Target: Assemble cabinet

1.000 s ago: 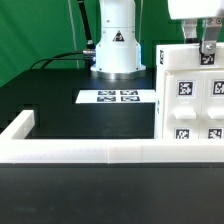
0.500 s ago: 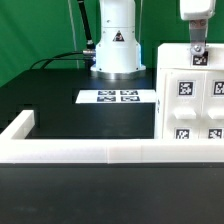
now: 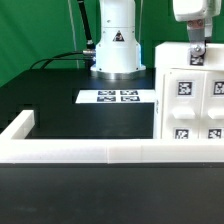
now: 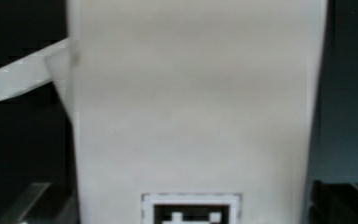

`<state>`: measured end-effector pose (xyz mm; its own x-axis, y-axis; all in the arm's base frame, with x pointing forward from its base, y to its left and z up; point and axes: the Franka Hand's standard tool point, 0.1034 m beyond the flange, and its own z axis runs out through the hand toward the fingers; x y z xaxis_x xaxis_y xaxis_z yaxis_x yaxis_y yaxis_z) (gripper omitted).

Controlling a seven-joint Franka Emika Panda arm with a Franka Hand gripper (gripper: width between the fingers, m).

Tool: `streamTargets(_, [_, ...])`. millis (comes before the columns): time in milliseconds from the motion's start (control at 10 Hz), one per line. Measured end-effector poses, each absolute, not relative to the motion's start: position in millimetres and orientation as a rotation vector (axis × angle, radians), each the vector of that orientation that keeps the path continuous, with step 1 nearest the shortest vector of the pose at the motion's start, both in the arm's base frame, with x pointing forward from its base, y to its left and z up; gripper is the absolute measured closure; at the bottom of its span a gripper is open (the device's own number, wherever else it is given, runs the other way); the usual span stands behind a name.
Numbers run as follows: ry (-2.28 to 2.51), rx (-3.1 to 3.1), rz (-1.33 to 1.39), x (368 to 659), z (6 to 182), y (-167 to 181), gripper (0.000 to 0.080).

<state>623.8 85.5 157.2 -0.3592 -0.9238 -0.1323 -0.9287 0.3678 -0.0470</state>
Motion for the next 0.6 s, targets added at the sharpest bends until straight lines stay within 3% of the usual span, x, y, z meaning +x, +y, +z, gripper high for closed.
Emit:
streamTargets(100, [2.457, -1.71, 0.06, 625, 160.1, 86, 0.0059])
streamTargets(300, [2.439, -1.695, 0.067, 627, 170.4, 89, 0.0012])
streamTargets(600, [2.401, -1.709, 0.07, 631, 178.0, 90, 0.0002])
